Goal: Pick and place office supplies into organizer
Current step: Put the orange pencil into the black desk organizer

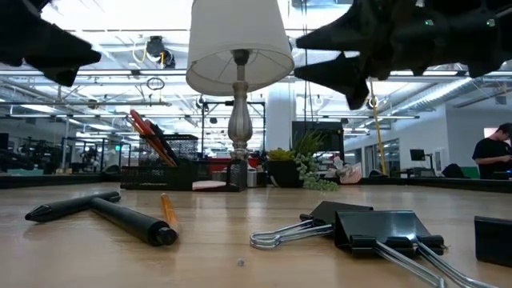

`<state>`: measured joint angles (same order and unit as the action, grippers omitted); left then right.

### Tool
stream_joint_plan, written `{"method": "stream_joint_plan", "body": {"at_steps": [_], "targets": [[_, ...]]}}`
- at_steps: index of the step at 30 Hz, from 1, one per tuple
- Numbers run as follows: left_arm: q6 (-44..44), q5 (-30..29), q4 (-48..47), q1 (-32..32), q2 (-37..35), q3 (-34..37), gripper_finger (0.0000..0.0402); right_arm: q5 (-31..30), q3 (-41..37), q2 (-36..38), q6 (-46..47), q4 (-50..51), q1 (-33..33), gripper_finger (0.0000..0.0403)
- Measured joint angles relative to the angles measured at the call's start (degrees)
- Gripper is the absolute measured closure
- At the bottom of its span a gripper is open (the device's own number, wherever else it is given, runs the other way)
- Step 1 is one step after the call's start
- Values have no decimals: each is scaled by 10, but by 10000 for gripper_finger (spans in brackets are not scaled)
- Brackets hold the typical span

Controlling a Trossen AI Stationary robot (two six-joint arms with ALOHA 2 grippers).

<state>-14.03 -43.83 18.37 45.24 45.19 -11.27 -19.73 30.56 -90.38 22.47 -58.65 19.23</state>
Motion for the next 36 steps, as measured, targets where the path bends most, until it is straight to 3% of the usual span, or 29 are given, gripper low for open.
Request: {"method": "stream_joint_plan", "body": {"at_steps": [5, 10, 13, 17, 22, 26, 31, 36], "targets": [[14, -14, 27, -3, 0, 0, 309, 49, 36, -55, -7, -75, 5, 186], [28, -7, 29, -3, 1, 0, 309, 47, 66, -96, 33, -77, 4, 193], [28, 2, 28, -3, 1, 0, 309, 6, 98, -128, 62, -58, 5, 194], [41, -3, 26, -3, 1, 0, 309, -72, 196, -188, 58, 64, 10, 192], [47, 2, 19, -3, 1, 0, 309, -85, 375, -257, 54, 359, 9, 191], [89, -12, 37, -3, 1, 0, 309, -86, 493, -297, 128, 557, 2, 191], [76, 4, 45, -3, 1, 0, 309, -88, 555, -314, 142, 587, -2, 192], [48, 23, 36, -2, 1, 0, 309, -87, 563, -319, 143, 645, -1, 198]]}}
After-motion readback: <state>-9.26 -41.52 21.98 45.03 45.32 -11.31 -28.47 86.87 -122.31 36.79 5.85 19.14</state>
